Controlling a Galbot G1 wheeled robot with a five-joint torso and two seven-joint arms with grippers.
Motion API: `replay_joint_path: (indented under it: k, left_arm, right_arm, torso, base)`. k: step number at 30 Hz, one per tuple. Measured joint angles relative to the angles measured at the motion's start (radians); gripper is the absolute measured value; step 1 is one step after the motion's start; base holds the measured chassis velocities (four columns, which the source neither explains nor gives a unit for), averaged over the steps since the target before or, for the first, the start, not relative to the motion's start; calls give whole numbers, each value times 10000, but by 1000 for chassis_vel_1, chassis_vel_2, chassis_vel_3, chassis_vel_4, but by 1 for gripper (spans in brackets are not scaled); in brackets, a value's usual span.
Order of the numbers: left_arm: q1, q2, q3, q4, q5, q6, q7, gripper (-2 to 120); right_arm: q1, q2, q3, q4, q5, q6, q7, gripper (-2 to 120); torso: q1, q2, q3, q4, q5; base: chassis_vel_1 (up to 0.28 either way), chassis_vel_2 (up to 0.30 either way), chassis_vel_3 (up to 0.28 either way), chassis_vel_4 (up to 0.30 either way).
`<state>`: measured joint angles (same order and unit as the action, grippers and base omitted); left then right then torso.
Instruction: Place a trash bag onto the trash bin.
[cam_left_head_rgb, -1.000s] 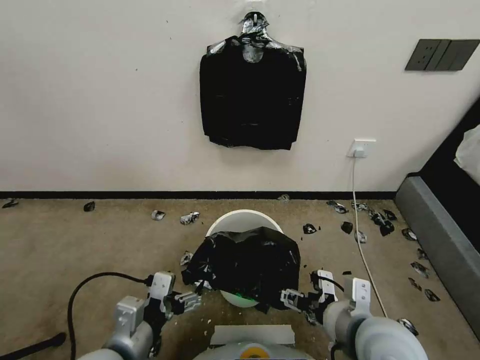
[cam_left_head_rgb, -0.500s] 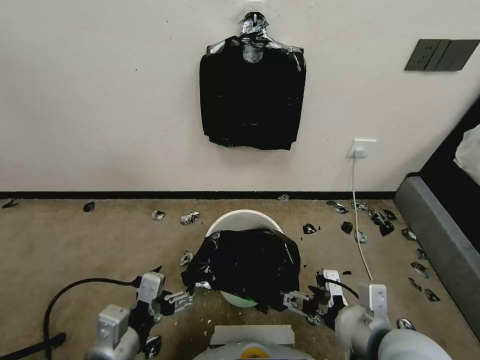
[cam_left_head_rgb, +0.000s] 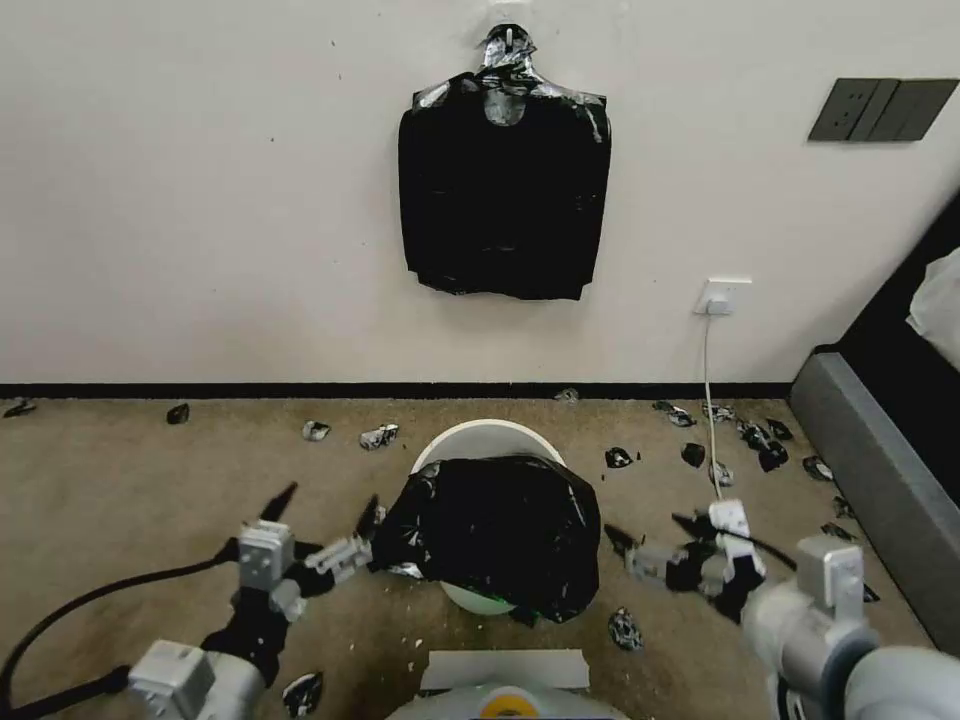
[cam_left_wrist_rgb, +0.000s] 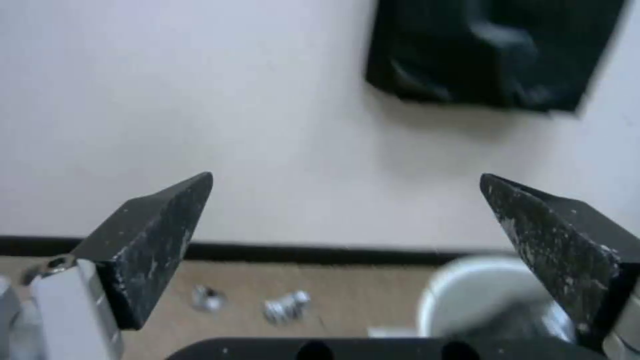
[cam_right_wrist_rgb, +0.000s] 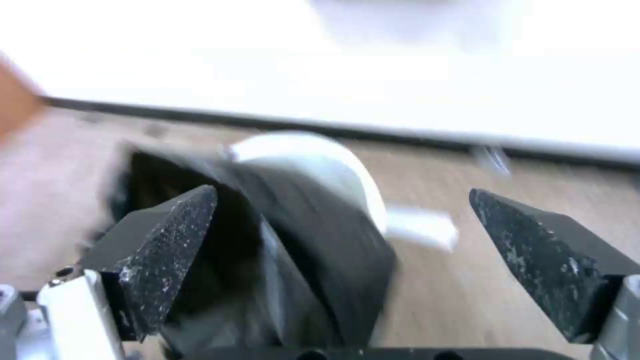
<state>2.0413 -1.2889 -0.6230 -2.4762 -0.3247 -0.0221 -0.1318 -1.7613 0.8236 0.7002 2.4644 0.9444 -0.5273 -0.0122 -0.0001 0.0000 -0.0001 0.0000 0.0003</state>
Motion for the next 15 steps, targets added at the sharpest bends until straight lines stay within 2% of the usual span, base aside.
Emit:
replay_joint_path:
  k: [1,2,4,5,8,9,12,13,15]
  left_arm:
    - [-214,-164,-123,18,-9,-10,3,100]
    - [-214,-164,-123,18,-9,-10,3,100]
    - [-403,-276,-440,304,-18,-241,174,100]
    - [-403,-276,-440,304,-18,-241,174,100]
    - [-477,-298,-1017,1022,-35,-842,637,100]
    - [-477,-298,-1017,1022,-35,-842,637,100]
    - [-517,-488,-1305,1230,17,-1166,991,100]
    - [-517,-488,-1305,1230,17,-1166,991,100]
    - [-425,-499,-1306,1180,319,-1243,1208,100]
  right_arm:
    - [606,-346,-49,-518,193,58,-633,100]
    - [606,-346,-49,-518,193,58,-633,100]
    - [1904,-875,-469,-1424,328,78,-1400,100]
    - [1904,-875,-469,-1424,328,78,-1400,100]
    - [4538,-1477,-1914,-3185,400,-293,-2372,100]
    - [4538,-1477,-1914,-3185,400,-293,-2372,100]
    - [6899,-1575,-4010,-4580,381,-779,-2732,100]
    - [6899,-1575,-4010,-4580,381,-779,-2732,100]
    - [8562,-1546,-5623,-5335,200,-1045,-2981,100]
  torso:
    - [1,0,1,0,2]
    - [1,0,1,0,2]
    - [1,0,2,-2,1]
    - [1,0,2,-2,1]
    - [1,0,1,2,-3]
    - [1,0,1,2,-3]
    - [1,0,3,2,2]
    - [1,0,3,2,2]
    - [1,1,2,3,-4]
  base:
    - [0,0,0,0]
    - [0,0,0,0]
    - [0,0,0,0]
    - [0,0,0,0]
    - [0,0,0,0]
    - [0,0,0,0]
    - [0,0,0,0]
    - [0,0,0,0]
    - [0,0,0,0]
